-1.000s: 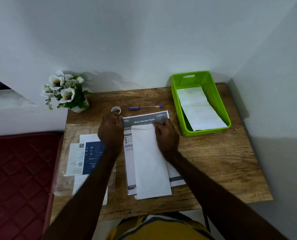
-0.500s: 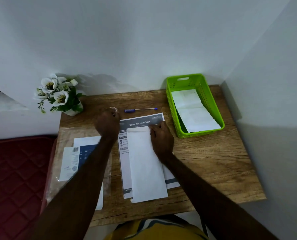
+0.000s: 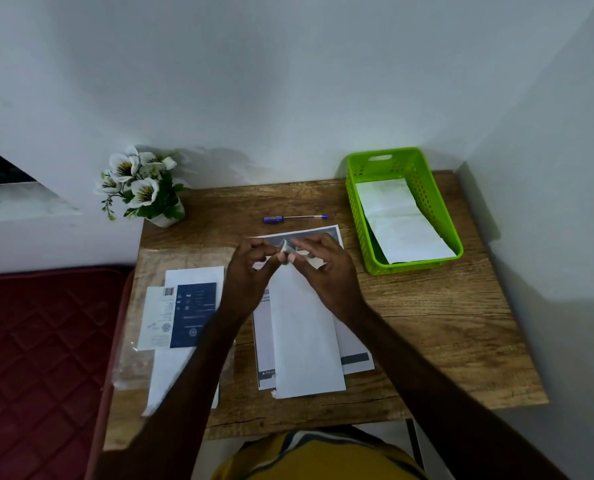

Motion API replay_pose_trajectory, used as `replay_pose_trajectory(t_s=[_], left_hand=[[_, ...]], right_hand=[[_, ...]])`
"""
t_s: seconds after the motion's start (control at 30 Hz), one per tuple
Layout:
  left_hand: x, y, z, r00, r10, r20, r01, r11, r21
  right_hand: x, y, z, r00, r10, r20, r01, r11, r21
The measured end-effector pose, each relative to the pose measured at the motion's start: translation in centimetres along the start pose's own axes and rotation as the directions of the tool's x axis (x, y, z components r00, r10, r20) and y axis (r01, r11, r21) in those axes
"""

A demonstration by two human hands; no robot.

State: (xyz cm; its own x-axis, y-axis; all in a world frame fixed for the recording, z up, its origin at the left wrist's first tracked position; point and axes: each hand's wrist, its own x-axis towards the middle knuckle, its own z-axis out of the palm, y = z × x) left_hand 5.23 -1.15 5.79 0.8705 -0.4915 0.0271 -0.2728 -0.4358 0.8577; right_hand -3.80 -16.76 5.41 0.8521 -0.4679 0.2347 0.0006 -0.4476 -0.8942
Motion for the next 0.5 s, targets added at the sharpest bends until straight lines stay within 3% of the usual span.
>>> replay_pose_trajectory(t_s=[0.2,0.5], left_hand=[[-1.1,0.1,0.1,0.999,0.012,0.041,-0.009,0.997,-0.071],[-1.8,0.0,0.4,0.999,0.008,0.037,-0.006,0.999,-0.038]], right_hand=[[-0.7,0.2,-0.5,0.999,-0.044,-0.003,0.044,0.999,-0.024],[-1.8,0.2,-0.3,0.996,-0.047,-0.077,0.044,0.998,-0.040]])
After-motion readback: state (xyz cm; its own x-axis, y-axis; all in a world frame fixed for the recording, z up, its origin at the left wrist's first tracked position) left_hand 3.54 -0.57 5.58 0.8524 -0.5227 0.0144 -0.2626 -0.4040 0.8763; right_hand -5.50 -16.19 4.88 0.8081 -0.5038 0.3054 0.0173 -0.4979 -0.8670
